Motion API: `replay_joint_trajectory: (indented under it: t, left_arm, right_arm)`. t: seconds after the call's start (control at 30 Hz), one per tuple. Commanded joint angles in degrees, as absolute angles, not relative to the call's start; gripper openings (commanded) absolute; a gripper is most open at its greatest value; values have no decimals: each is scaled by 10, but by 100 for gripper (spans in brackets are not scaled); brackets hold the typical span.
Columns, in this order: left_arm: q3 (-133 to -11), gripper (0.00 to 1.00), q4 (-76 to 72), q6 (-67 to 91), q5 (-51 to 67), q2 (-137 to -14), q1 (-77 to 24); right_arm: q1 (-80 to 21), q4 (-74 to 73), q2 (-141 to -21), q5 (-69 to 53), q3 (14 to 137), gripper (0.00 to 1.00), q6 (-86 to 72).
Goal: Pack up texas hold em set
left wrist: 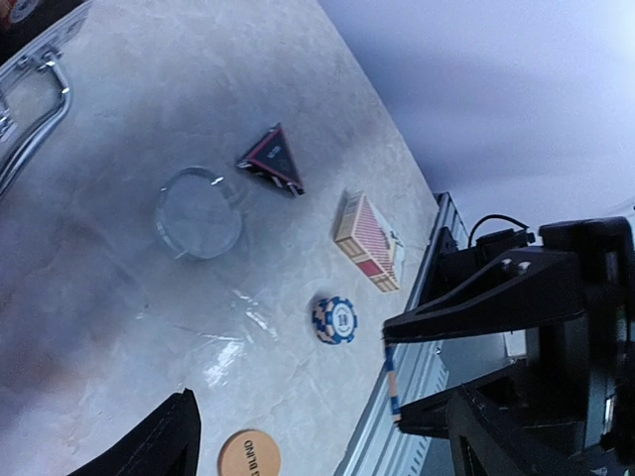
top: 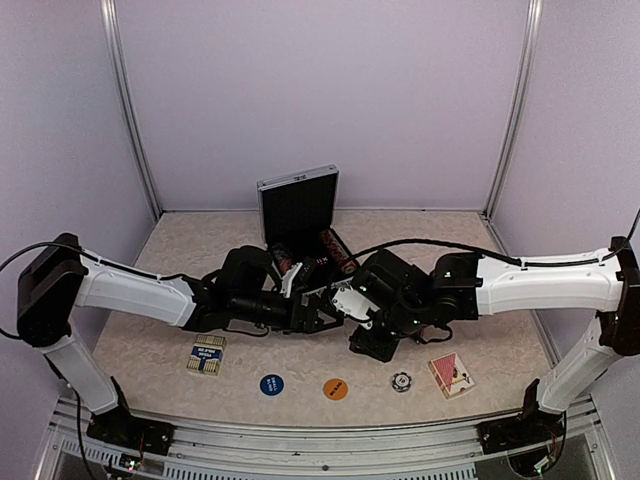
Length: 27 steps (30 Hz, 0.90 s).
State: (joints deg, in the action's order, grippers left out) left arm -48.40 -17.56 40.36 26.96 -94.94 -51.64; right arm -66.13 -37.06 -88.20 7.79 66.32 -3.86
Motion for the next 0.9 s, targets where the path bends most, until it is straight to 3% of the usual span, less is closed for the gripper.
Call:
replay_joint_trajectory:
  t: [0.0,0.43,0.87]
  left_arm:
    - [-510,84,-250,407,327,-968,-528]
    - [-531,72,-257,408,347,-1007,-545]
    - [-528,53,-287,424,366,-1030,-551]
  right_arm:
    - [-669,-362,-865,82,663,39,-35]
    - [-672,-359,-861,92,669,39,-34]
    - [-672,-359,-855,90,669,39,-35]
